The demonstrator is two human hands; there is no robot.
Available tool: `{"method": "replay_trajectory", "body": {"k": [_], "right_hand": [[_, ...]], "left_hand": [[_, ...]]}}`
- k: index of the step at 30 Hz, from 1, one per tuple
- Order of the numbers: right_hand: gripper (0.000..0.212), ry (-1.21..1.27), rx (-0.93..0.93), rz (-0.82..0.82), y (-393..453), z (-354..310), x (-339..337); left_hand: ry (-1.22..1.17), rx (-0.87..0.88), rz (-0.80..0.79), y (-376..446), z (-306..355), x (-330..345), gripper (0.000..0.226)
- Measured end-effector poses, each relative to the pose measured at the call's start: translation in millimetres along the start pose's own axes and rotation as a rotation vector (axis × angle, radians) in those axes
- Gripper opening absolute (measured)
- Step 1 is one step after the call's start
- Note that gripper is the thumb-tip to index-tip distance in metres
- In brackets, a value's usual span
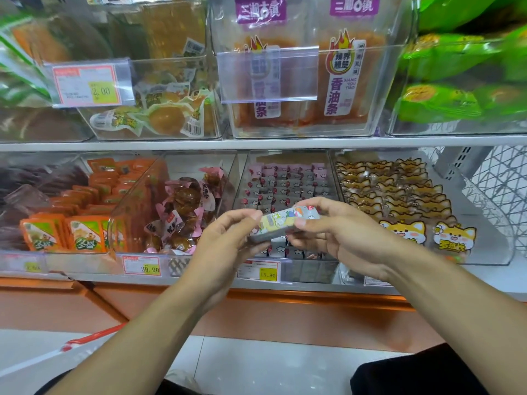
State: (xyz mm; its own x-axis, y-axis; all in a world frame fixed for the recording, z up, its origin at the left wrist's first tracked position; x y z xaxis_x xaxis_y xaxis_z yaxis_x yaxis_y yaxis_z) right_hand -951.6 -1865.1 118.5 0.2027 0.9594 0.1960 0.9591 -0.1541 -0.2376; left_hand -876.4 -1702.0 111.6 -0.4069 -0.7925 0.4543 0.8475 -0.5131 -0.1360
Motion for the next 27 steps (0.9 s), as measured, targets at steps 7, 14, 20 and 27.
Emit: {"method": "replay_trajectory", "body": {"k": [7,14,20,27], "right_hand": [[0.04,0.073,-0.019,0.1,3.4,-4.1,-4.2],[0.019,-0.224,-0.296,0.478,12.3,-36.5,-20.4],[0.024,-0.631,-0.512,0.534,40.8,-54.5,7.9],[0.032,-1.026,-0.48,0.388,88.0,-39.2,34.2]], "left_hand": [[0.0,0.027,0.036,0.8,2.5,-4.7,0.026],[0.705,0.295,0.111,-2.7,15.5,-12.4,0.036],[1.4,0.453,-0.069,-10.3,-8.0,6.8,0.054],[1.45,0.557,-0.133,-11.8,-10.5,8.7,0.049]]}}
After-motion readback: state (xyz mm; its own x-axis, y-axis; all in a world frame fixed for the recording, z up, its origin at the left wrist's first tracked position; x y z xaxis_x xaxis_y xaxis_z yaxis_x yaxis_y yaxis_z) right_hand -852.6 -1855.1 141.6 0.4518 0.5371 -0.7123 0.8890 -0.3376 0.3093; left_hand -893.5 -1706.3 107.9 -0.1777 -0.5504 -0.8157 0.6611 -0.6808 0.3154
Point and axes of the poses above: each hand's wrist, its own y-axis towards the middle knuckle, its own x-axis out of the palm, z = x × y, the point moved 8 cm from there along y, towards the middle knuckle, and after that the axes turned 8 degrees about -y, right-handed, at the moved point
